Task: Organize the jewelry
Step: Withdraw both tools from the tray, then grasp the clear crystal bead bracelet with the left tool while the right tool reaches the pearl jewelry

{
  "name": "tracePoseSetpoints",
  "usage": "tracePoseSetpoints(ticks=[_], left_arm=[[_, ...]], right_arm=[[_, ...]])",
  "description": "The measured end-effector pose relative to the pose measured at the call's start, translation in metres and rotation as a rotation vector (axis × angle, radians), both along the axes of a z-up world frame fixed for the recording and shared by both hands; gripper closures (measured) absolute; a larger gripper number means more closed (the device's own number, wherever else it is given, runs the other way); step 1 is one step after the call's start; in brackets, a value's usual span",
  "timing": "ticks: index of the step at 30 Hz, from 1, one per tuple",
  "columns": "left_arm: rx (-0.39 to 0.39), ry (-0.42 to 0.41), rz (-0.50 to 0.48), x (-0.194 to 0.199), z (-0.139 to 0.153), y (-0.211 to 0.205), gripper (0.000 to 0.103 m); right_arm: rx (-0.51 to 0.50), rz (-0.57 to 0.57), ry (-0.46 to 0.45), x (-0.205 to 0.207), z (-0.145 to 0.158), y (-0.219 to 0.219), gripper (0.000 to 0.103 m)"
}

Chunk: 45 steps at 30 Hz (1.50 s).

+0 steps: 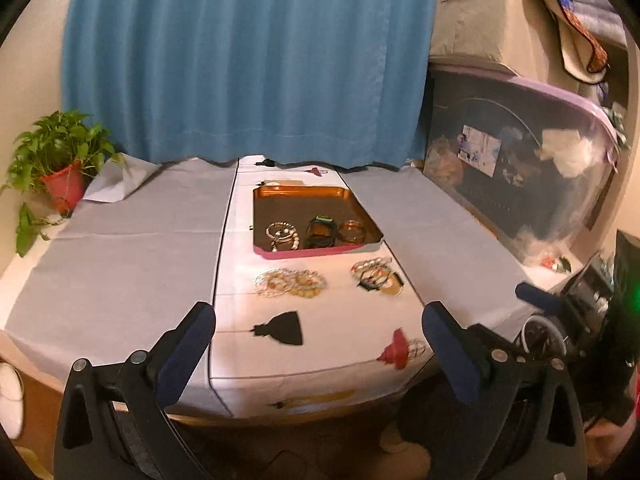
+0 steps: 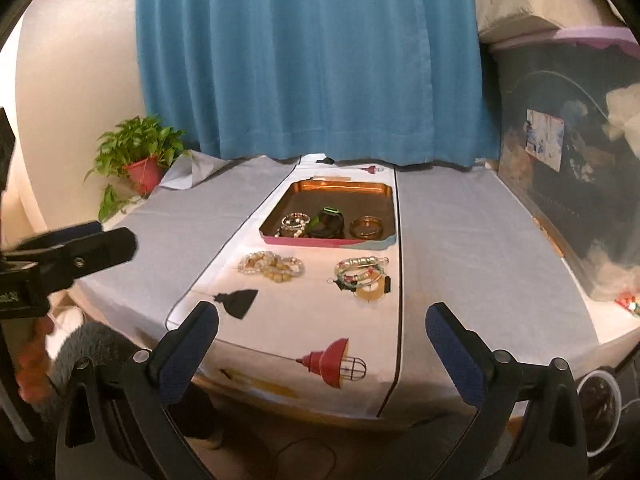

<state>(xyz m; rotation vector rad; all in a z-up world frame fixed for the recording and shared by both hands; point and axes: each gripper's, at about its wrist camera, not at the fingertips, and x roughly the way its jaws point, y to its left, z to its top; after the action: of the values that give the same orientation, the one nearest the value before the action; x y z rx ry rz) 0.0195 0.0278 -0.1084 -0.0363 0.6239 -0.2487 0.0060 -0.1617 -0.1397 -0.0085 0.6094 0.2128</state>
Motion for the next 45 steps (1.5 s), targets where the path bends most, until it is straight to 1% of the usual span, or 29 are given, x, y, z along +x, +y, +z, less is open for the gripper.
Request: tracePoseSetpoints(ticks=[3, 5, 7, 8, 9, 10, 11, 13, 14, 16, 18, 20, 21, 23, 24, 25, 26, 27, 28, 30, 31, 33, 35, 38, 40, 42, 43, 44, 45], left_arm=[[-0.018, 0.027, -0.016, 0.001, -0.018, 0.013, 0.001], [-0.046, 0.062, -0.01, 0.011, -0.033, 0.022, 0.001], [-0.056, 0.094, 0.0, 0.022, -0.046, 0.026, 0.001], [-0.065, 0.098, -0.016, 0.029, -0.053, 0.028, 0.001], [-0.074, 0.092, -0.033, 0.035, -0.06, 0.029, 0.001], [-0.072, 0.087, -0.035, 0.043, -0.066, 0.029, 0.001], [-0.055, 0.089, -0.026, 0.05, -0.072, 0.029, 0.001], [-0.005, 0.11, 0.004, 0.071, -0.085, 0.027, 0.001], [0.005, 0.118, 0.005, 0.078, -0.089, 0.027, 0.001], [-0.011, 0.116, -0.025, 0.094, -0.095, 0.029, 0.002], [-0.024, 0.101, -0.057, 0.107, -0.098, 0.031, 0.003], [-0.026, 0.094, -0.108, 0.124, -0.105, 0.029, 0.007], [-0.015, 0.103, -0.119, 0.135, -0.11, 0.027, 0.011], [0.036, 0.124, -0.118, 0.159, -0.121, 0.023, 0.017], [0.056, 0.121, -0.122, 0.166, -0.125, 0.022, 0.021], [0.071, 0.113, -0.122, 0.173, -0.129, 0.023, 0.026], [0.074, 0.108, -0.117, 0.179, -0.132, 0.025, 0.028], [0.069, 0.105, -0.108, 0.184, -0.135, 0.029, 0.036], [0.05, 0.108, -0.102, 0.188, -0.139, 0.034, 0.05], [0.01, 0.151, -0.084, 0.197, -0.147, 0.044, 0.068], [-0.011, 0.182, -0.075, 0.201, -0.151, 0.048, 0.07], [-0.025, 0.204, -0.075, 0.205, -0.156, 0.051, 0.071], [0.013, 0.209, -0.07, 0.206, -0.158, 0.048, 0.071], [0.083, 0.193, -0.086, 0.204, -0.16, 0.039, 0.072], [0.125, 0.185, -0.099, 0.203, -0.161, 0.033, 0.072], [0.134, 0.184, -0.105, 0.204, -0.16, 0.032, 0.074], [0.122, 0.188, -0.111, 0.204, -0.16, 0.033, 0.078], [0.116, 0.19, -0.109, 0.205, -0.16, 0.035, 0.081], [0.103, 0.193, -0.105, 0.205, -0.159, 0.038, 0.088]], right_arm=[[-0.021, 0.013, -0.021, -0.003, -0.012, 0.005, 0.0], [-0.02, 0.009, -0.003, 0.002, -0.025, 0.005, 0.0], [0.021, 0.025, 0.01, 0.009, -0.034, 0.002, 0.001], [0.045, 0.041, 0.028, 0.011, -0.037, 0.0, 0.003], [0.084, 0.065, 0.043, 0.017, -0.041, -0.003, 0.011], [0.106, 0.073, 0.05, 0.023, -0.045, -0.005, 0.022], [0.11, 0.067, 0.058, 0.03, -0.048, -0.007, 0.026], [0.103, 0.064, 0.067, 0.048, -0.054, -0.01, 0.027], [0.107, 0.07, 0.072, 0.057, -0.056, -0.011, 0.027], [0.116, 0.09, 0.065, 0.074, -0.055, -0.015, 0.027], [0.099, 0.107, 0.062, 0.089, -0.056, -0.014, 0.027], [0.071, 0.127, 0.07, 0.108, -0.063, -0.012, 0.031], [0.056, 0.131, 0.075, 0.118, -0.068, -0.011, 0.035], [0.003, 0.101, 0.095, 0.136, -0.078, -0.009, 0.042], [-0.057, 0.073, 0.107, 0.149, -0.086, -0.007, 0.049], [-0.086, 0.058, 0.117, 0.159, -0.092, -0.007, 0.058], [-0.088, 0.048, 0.136, 0.172, -0.1, -0.009, 0.061], [-0.076, 0.039, 0.156, 0.179, -0.105, -0.013, 0.065], [-0.054, 0.027, 0.172, 0.187, -0.11, -0.018, 0.068], [0.008, 0.009, 0.185, 0.2, -0.117, -0.028, 0.071], [0.03, -0.003, 0.19, 0.204, -0.119, -0.032, 0.071], [0.059, -0.029, 0.205, 0.211, -0.123, -0.04, 0.071], [0.062, -0.058, 0.206, 0.219, -0.125, -0.045, 0.071], [0.063, -0.052, 0.218, 0.233, -0.127, -0.047, 0.071], [0.099, -0.037, 0.24, 0.242, -0.131, -0.049, 0.071], [0.137, -0.033, 0.258, 0.245, -0.134, -0.05, 0.072], [0.152, -0.027, 0.263, 0.246, -0.136, -0.05, 0.076], [0.157, -0.02, 0.264, 0.247, -0.136, -0.05, 0.077], [0.156, -0.016, 0.264, 0.248, -0.136, -0.049, 0.08]])
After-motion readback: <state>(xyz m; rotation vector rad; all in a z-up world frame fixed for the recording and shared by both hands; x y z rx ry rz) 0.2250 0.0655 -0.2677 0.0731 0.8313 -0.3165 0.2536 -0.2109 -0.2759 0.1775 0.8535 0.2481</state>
